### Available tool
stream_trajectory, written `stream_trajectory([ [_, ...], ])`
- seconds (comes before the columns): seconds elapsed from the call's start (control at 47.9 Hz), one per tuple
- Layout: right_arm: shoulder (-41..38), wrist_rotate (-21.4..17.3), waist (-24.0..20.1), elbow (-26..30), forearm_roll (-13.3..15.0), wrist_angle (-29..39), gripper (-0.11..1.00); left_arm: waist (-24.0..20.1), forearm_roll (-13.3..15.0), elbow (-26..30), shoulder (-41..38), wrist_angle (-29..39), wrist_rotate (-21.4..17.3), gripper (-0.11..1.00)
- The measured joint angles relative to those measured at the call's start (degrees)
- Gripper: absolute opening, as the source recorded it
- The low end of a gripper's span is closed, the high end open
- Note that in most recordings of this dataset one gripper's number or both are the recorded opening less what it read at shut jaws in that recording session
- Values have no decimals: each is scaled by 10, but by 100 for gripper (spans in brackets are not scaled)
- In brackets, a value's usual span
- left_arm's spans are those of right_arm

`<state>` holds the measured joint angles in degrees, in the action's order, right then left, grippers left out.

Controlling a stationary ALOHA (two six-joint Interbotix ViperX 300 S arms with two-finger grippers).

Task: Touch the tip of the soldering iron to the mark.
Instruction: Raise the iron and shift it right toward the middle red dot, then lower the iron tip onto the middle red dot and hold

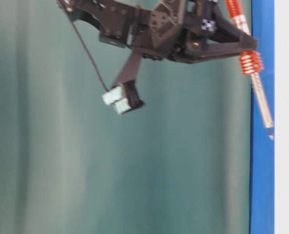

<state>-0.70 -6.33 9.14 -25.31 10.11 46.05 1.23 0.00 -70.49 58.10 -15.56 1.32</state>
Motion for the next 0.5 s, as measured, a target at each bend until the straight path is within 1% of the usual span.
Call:
stream_trajectory([
  [0.501, -38, 0, 6, 0, -1, -29, 6, 0, 0, -3, 0, 0, 0, 0],
])
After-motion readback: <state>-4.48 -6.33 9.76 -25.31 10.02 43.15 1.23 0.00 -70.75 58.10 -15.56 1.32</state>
